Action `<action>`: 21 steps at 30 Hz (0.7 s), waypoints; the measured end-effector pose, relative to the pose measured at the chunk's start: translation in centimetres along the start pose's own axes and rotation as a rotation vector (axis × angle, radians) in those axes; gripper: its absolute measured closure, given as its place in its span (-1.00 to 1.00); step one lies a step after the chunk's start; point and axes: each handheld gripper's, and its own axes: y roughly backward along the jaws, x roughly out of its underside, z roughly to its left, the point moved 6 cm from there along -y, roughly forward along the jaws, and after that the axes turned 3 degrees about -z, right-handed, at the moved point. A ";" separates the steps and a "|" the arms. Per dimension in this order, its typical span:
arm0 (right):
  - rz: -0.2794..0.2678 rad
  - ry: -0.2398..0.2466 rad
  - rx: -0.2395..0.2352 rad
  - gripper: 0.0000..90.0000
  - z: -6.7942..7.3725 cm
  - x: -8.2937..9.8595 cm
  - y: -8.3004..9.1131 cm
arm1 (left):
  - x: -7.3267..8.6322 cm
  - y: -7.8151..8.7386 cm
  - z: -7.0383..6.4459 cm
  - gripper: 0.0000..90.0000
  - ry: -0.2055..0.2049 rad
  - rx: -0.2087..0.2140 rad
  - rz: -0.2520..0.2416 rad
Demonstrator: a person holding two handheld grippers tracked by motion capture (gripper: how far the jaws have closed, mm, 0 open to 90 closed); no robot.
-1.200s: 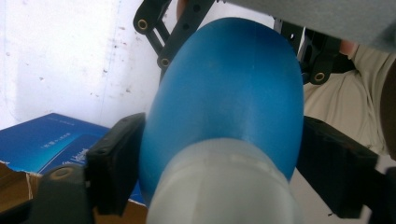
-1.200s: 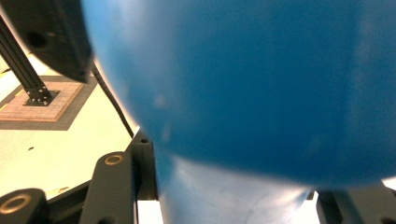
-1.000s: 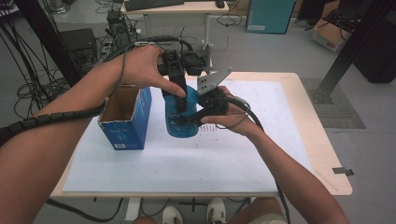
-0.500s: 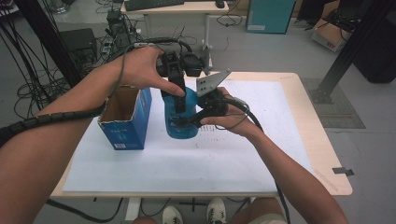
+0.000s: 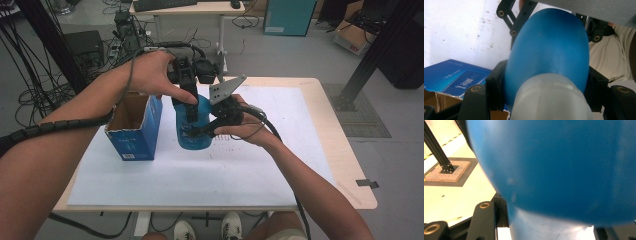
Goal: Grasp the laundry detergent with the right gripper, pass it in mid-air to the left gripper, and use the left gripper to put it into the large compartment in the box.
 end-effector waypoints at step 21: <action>0.003 -0.002 -0.016 -0.04 0.1 0.5 -0.3 | 0.0 -0.5 -0.1 -0.21 -0.001 0.023 0.028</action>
